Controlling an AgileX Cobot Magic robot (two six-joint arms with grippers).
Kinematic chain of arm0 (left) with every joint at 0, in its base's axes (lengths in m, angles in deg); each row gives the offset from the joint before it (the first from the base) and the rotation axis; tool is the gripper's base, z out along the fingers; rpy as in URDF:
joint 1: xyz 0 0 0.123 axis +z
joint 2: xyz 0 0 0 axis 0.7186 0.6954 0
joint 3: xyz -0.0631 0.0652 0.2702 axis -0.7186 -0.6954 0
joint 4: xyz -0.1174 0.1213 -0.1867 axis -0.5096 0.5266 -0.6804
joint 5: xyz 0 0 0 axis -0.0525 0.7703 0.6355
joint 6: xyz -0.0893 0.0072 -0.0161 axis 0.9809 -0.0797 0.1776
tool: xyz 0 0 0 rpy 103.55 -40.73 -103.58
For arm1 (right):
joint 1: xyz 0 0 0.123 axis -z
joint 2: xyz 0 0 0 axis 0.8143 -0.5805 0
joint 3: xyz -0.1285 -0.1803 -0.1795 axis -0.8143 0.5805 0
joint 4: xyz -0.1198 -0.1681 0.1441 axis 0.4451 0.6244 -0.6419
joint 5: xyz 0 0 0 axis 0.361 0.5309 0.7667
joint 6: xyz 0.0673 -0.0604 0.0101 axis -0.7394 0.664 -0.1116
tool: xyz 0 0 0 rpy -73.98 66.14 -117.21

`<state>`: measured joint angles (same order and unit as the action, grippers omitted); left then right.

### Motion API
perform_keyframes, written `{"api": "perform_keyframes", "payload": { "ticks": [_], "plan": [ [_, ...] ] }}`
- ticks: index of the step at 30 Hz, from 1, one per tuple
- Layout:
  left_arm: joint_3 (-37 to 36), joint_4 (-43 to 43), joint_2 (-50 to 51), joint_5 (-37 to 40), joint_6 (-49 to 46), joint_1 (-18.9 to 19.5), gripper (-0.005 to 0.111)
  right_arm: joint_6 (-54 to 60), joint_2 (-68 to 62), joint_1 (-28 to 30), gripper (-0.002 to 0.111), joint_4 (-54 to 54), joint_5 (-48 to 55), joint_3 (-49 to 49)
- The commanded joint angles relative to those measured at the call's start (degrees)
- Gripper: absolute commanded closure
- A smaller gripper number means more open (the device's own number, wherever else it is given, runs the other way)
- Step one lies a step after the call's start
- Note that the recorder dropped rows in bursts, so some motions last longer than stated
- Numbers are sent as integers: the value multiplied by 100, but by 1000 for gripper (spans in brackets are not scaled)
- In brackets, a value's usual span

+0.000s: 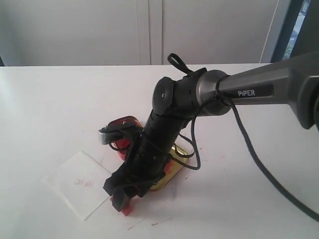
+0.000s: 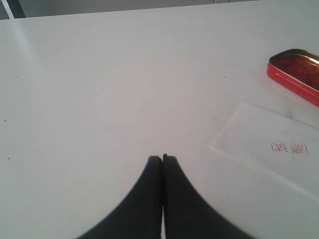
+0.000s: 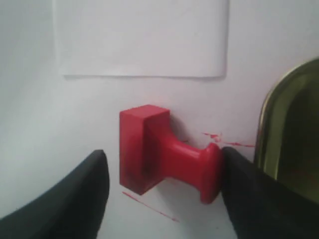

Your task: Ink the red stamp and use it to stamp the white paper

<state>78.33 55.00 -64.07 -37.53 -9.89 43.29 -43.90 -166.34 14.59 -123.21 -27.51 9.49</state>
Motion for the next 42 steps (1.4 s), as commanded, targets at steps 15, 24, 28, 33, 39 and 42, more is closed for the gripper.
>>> {"api": "perform_keyframes", "payload": {
  "ticks": [15,24,28,33,39,42],
  "plan": [
    [12,-35,40,-21,10,22,107,-256,912,56,46,705,-78,-454],
    [12,-35,40,-21,10,22,107,-435,1621,56,70,970,269,-532],
    [12,-35,40,-21,10,22,107,-435,1873,56,100,1057,187,-520],
    [12,-35,40,-21,10,22,107,-435,2047,56,108,1074,24,-520],
    [12,-35,40,-21,10,22,107,-435,2094,56,108,1063,115,-520],
    [12,-35,40,-21,10,22,107,-435,2094,56,108,1063,115,-520]
  ]
}}
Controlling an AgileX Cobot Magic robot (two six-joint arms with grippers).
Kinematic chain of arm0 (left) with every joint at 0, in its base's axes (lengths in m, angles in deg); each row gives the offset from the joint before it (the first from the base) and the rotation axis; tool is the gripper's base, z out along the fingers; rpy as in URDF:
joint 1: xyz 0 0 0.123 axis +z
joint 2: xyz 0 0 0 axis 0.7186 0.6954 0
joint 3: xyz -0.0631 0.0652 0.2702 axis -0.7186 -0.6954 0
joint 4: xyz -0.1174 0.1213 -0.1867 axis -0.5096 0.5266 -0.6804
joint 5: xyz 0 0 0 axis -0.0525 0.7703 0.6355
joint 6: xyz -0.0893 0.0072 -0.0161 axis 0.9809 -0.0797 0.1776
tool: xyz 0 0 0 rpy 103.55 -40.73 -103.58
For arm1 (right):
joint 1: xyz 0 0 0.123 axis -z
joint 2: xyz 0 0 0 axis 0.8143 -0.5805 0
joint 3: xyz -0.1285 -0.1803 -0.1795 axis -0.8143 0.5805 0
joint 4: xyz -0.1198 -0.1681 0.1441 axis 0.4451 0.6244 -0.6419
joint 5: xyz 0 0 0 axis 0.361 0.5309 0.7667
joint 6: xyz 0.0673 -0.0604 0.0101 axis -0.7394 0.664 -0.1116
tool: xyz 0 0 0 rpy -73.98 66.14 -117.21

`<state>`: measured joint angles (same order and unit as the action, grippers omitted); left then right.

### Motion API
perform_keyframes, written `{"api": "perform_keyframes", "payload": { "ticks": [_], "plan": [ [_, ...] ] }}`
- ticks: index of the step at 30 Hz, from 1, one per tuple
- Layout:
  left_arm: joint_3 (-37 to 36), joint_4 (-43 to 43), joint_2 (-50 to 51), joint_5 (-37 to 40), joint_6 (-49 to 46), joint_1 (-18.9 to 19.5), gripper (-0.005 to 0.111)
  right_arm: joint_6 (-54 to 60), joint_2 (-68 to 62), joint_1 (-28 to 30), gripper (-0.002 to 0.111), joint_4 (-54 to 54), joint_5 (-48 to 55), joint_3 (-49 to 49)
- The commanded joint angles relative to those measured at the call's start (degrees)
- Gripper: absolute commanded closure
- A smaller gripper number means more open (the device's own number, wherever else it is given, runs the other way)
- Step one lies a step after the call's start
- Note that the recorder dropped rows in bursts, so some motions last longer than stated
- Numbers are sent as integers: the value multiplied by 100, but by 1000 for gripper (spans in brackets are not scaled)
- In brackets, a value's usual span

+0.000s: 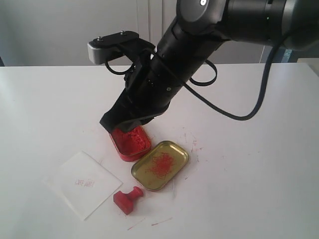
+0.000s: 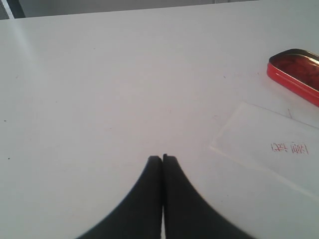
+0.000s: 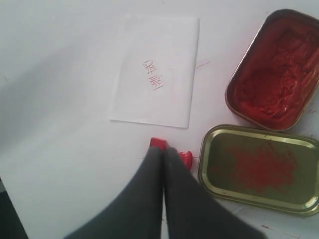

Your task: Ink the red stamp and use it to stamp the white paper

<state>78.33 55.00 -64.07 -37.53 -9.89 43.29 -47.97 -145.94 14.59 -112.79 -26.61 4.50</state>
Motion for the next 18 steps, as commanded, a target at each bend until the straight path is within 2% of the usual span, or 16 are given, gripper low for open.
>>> {"api": "perform_keyframes", "payload": {
  "ticks": [1,18],
  "plan": [
    [12,-35,40,-21,10,22,107,-28,53,56,108,21,24,-21],
    [12,-35,40,-21,10,22,107,-28,66,95,108,-7,-91,-12]
  ]
}}
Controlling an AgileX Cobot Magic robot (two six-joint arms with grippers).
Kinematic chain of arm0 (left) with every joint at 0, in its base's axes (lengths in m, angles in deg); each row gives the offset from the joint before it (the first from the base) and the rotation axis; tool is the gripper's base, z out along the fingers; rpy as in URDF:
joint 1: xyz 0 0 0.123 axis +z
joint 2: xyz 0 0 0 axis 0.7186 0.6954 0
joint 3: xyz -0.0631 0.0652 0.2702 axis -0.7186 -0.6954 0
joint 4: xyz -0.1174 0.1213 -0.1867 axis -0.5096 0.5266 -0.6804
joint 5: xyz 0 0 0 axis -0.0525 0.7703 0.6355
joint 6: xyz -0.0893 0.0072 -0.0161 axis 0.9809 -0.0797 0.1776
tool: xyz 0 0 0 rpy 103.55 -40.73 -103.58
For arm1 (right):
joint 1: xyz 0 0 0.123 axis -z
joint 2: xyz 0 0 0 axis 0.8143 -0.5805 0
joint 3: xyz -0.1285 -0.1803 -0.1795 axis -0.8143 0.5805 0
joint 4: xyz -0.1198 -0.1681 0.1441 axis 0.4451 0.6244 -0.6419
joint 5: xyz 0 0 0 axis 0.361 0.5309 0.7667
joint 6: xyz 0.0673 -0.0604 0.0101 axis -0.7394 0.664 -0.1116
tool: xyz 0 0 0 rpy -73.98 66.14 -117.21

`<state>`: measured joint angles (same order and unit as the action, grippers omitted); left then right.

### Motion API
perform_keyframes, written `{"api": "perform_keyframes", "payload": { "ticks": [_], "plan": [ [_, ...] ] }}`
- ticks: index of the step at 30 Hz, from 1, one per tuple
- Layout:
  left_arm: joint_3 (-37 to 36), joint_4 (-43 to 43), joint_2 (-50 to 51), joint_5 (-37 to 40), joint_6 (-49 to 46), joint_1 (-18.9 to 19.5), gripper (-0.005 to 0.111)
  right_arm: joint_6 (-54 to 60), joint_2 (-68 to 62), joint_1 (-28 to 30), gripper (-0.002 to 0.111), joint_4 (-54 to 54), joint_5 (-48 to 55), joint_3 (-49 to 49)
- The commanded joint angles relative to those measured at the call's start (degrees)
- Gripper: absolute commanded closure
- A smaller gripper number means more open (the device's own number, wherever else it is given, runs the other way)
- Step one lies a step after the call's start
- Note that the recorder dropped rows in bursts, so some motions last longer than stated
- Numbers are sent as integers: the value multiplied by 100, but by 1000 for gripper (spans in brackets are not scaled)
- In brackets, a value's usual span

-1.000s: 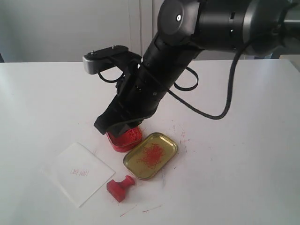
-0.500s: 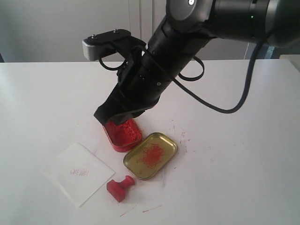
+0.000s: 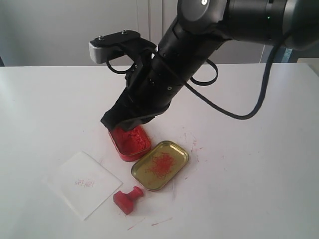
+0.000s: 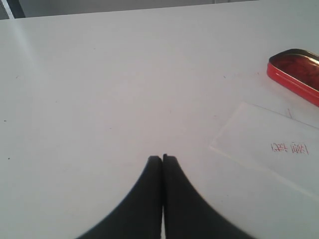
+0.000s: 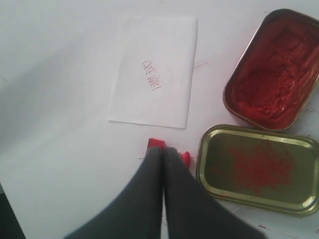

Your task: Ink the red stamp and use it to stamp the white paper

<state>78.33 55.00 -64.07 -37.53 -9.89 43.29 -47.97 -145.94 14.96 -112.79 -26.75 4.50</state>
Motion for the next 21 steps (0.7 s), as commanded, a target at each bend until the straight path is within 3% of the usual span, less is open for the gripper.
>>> {"api": "perform_keyframes", "payload": {
  "ticks": [1,6,16,21],
  "plan": [
    [12,-35,40,-21,10,22,107,-28,66,58,108,-7,-76,-12],
    [12,-35,40,-21,10,22,107,-28,402,4,108,19,-161,92],
    [12,-35,40,-21,10,22,107,-28,2643,-4,108,-182,-733,1181],
    [12,-35,40,-21,10,22,107,-28,3945,892,108,-930,-762,2008]
  ]
}}
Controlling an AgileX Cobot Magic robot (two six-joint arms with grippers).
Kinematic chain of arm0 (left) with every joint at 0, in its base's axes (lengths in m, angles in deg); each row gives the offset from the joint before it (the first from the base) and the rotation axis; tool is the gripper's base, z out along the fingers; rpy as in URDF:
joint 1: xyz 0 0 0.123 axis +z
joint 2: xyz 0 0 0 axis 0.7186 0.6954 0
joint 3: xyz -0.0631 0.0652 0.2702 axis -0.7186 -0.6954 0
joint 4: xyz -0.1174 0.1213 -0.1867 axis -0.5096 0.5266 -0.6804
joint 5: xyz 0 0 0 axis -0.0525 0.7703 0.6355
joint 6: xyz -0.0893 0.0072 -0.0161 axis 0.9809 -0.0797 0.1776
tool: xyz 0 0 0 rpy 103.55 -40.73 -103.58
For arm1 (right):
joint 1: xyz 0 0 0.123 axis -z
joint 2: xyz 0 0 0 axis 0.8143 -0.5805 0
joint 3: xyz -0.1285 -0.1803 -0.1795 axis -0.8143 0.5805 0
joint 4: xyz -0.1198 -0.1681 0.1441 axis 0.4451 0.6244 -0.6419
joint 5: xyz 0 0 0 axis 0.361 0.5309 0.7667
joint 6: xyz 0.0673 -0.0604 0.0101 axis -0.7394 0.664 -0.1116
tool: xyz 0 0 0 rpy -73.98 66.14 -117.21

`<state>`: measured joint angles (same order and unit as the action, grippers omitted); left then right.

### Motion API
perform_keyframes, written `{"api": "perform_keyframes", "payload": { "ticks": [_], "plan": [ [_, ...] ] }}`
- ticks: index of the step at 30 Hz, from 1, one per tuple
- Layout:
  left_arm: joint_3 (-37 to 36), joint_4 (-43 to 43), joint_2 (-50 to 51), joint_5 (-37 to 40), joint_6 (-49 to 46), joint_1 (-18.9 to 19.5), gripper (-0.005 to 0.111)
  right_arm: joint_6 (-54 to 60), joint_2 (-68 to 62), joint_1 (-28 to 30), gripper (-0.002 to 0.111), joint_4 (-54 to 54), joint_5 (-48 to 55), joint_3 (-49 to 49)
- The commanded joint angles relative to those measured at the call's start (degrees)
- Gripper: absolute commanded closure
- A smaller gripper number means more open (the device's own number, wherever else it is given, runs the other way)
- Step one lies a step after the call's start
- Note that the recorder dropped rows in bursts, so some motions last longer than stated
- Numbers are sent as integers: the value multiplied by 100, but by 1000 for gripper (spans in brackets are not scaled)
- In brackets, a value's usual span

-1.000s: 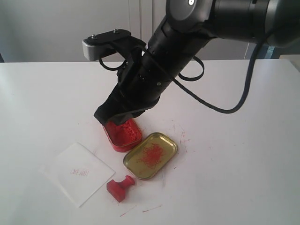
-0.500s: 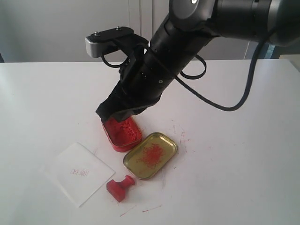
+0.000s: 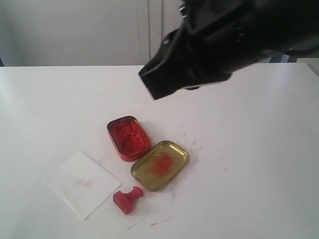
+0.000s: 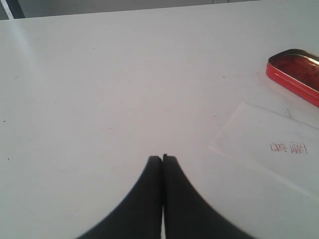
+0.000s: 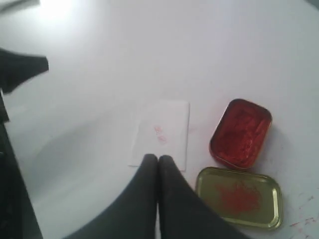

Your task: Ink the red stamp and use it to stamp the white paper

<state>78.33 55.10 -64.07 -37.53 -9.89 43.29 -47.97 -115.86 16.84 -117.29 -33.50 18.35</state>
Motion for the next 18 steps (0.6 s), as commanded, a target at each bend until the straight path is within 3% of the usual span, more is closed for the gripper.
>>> {"api": "perform_keyframes", "payload": {
  "ticks": [1,10,13,18],
  "plan": [
    [12,-45,40,-21,10,22,107,-28,1104,853,108,-480,-87,767],
    [12,-45,40,-21,10,22,107,-28,3675,2652,108,-469,-87,2010],
    [12,-45,40,-21,10,22,107,-28,4408,3048,108,-469,-87,2276],
    [12,-45,40,-21,10,22,107,-28,5091,3183,108,-469,-52,2375]
  ]
}}
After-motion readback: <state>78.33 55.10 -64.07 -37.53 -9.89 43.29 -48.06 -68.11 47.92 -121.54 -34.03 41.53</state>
